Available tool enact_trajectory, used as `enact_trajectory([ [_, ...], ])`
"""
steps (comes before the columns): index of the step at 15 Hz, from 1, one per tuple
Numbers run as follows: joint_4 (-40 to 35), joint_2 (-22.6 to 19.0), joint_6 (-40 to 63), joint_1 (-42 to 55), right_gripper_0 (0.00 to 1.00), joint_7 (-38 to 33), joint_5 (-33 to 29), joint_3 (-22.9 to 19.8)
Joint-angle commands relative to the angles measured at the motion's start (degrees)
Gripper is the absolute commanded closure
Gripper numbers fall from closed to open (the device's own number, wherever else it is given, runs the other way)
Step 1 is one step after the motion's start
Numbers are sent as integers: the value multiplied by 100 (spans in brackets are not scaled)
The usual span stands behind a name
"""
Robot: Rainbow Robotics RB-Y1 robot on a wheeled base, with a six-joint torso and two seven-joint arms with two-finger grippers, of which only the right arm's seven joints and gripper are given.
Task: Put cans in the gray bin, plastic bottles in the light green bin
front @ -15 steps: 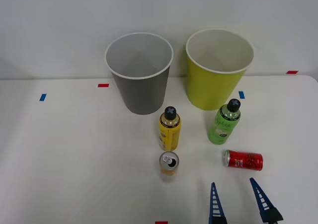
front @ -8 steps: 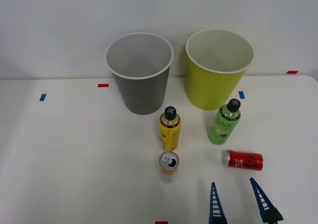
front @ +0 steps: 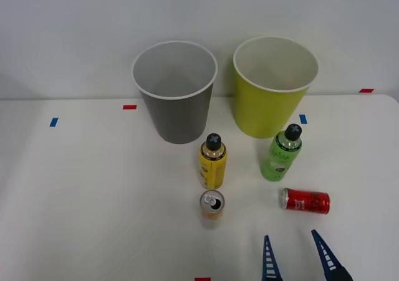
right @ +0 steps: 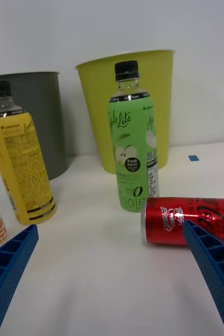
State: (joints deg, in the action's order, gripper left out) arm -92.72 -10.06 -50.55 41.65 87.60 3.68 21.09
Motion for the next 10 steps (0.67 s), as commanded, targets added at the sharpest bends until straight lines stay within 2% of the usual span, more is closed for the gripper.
enact_trajectory([
  [1, -405, -22, 19, -78, 5, 117, 344, -70],
  [4, -1275, -207, 986, 1, 5, 240, 283, -431],
  [6, -1969, -374, 1988, 115, 5, 240, 318, -668],
  [10, -3006, -426, 3781, 141, 5, 275, 898, -1116],
])
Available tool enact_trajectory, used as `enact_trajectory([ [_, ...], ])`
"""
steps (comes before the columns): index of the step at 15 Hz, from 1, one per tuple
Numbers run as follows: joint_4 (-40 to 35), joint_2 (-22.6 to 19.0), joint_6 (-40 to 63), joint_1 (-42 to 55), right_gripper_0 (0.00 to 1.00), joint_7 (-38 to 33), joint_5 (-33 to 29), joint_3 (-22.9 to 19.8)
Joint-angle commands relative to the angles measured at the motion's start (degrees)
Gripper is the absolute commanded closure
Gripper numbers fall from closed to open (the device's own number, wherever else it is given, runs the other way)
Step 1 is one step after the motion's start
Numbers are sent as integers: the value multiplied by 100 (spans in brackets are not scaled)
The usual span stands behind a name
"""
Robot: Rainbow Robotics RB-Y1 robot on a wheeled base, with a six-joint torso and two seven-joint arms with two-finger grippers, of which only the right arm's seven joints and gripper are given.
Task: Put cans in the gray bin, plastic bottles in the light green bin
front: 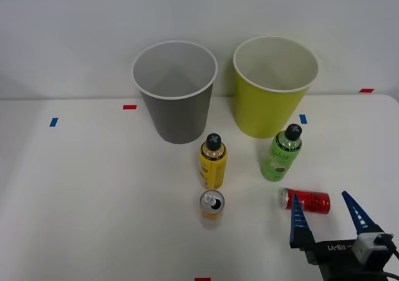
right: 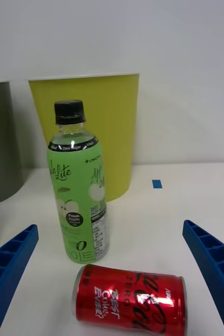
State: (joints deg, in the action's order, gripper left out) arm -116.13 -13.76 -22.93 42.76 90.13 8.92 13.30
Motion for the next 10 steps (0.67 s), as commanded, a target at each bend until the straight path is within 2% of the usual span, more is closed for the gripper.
enact_trajectory([
  [1, -780, -66, 1238, 31, 4, -5, 391, -416],
  [3, -850, -57, 1467, 66, 5, -66, 453, -531],
  [6, -1114, 233, 2266, -22, 5, -49, 427, -689],
  [10, -2177, 391, 4376, -294, 5, -119, 365, -821],
])
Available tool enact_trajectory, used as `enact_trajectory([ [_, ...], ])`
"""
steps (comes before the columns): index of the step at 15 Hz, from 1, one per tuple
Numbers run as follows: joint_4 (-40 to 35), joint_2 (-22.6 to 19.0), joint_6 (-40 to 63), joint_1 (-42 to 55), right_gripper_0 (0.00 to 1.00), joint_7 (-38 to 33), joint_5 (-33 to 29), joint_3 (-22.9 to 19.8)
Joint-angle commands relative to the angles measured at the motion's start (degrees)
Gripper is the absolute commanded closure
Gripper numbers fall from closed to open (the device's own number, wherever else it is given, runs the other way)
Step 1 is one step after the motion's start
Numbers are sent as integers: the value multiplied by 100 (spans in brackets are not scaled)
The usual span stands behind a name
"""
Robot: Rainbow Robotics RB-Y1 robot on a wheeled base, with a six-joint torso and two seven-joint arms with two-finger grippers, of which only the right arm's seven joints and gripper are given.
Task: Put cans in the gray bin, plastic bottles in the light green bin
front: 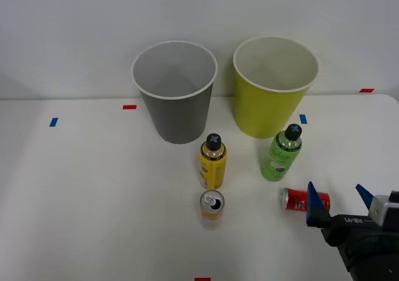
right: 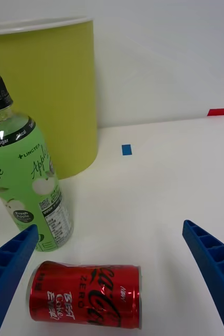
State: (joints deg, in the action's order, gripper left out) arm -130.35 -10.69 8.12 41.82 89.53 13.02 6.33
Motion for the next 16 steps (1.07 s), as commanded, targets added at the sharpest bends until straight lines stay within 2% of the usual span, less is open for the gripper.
enact_trajectory([
  [1, -948, 58, 1728, -262, 5, -103, -45, -176],
  [3, -1212, 85, 2634, -499, 5, -358, -54, -334],
  [8, -1239, 243, 4022, -1264, 5, -1852, -230, -633],
  [12, -1590, 383, 6167, -1967, 4, -3478, -441, -967],
  [14, -1739, 392, 7002, -2204, 5, -4295, -511, -984],
  [16, -1783, 383, 7731, -2468, 5, -5446, -625, -923],
])
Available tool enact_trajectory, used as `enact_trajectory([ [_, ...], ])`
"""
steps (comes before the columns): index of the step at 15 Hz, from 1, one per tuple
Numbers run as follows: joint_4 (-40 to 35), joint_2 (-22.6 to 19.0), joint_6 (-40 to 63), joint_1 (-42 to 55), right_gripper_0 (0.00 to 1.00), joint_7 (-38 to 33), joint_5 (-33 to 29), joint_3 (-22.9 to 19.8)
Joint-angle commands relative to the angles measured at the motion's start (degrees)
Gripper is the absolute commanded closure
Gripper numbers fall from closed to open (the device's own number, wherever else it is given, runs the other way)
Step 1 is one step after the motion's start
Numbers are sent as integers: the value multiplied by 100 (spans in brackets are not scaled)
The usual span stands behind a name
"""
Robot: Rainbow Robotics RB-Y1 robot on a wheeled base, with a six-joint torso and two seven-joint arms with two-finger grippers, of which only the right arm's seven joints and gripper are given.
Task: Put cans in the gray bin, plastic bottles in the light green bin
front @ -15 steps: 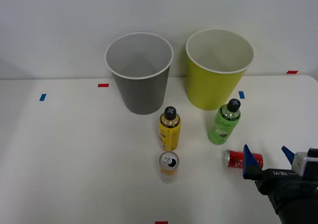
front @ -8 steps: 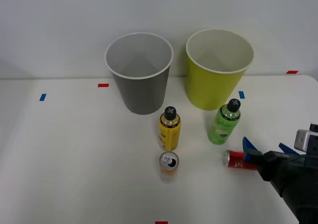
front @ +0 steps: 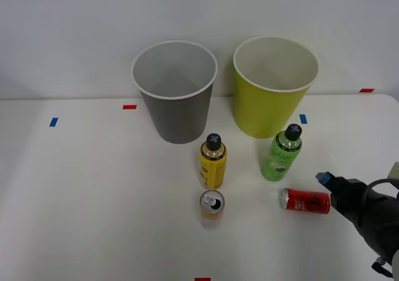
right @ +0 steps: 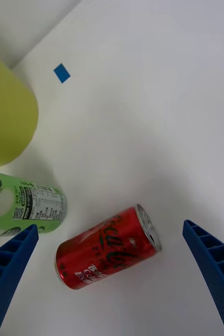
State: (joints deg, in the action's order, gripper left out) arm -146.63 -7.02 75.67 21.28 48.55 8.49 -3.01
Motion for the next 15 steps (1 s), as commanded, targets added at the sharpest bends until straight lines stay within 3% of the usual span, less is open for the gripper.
enact_trajectory([
  [1, -147, 8, 1178, -519, 5, -1849, -322, 125],
  [4, 64, -19, 1249, -765, 5, -3466, -445, 380],
  [7, 530, -168, 1425, -1047, 5, -4600, -507, 424],
  [12, 802, -432, 2778, -1679, 5, -5532, -515, 468],
  [15, 1312, -590, 2831, -2040, 5, -6068, -287, 512],
])
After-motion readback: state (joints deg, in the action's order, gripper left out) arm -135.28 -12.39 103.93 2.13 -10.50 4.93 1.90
